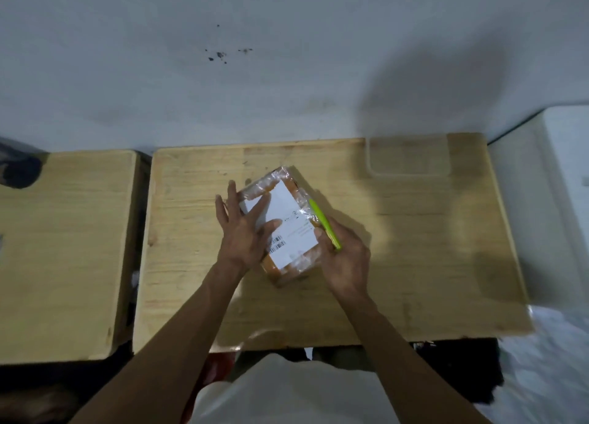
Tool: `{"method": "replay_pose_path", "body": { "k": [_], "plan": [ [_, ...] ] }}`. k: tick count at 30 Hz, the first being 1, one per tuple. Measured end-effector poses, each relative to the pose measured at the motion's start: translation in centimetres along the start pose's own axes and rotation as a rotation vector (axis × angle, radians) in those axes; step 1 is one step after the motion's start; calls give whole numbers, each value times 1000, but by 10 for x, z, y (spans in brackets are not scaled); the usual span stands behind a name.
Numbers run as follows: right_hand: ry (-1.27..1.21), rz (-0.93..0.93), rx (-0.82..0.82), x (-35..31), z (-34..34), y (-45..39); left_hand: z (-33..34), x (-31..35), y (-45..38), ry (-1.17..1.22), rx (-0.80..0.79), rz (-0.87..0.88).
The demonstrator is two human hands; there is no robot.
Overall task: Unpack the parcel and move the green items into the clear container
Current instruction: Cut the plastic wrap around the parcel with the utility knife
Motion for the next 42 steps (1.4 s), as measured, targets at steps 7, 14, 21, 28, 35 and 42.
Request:
{"method": "replay_pose_path", "body": {
  "k": [7,14,21,28,35,42],
  "plan": [
    [-100,72,64,-12,-7,39,4,5,11,-43,64,120],
    [285,21,-44,-16,12,-8,12,5,6,-99,47,142],
    [307,-93,-106,-43,17,-20,18,-4,3,-89,25,132],
    [322,-92,-54,-49,28,-19,17,-1,1,-41,64,146],
    [412,-124,-20,-52,31,-18,12,6,1,-2,109,164],
    [528,-148,-62,-58,35,-20,15,3,2,-8,91,144]
  ]
}}
Point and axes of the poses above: each hand's wrist, its own y-axis away from the middle knuckle, its own z-axis out of the palm, x = y × z, the point moved 2 cm from there along -y, towards the middle knuckle, and after that the axes turned 15 degrees about x, right-handed, at the moved point
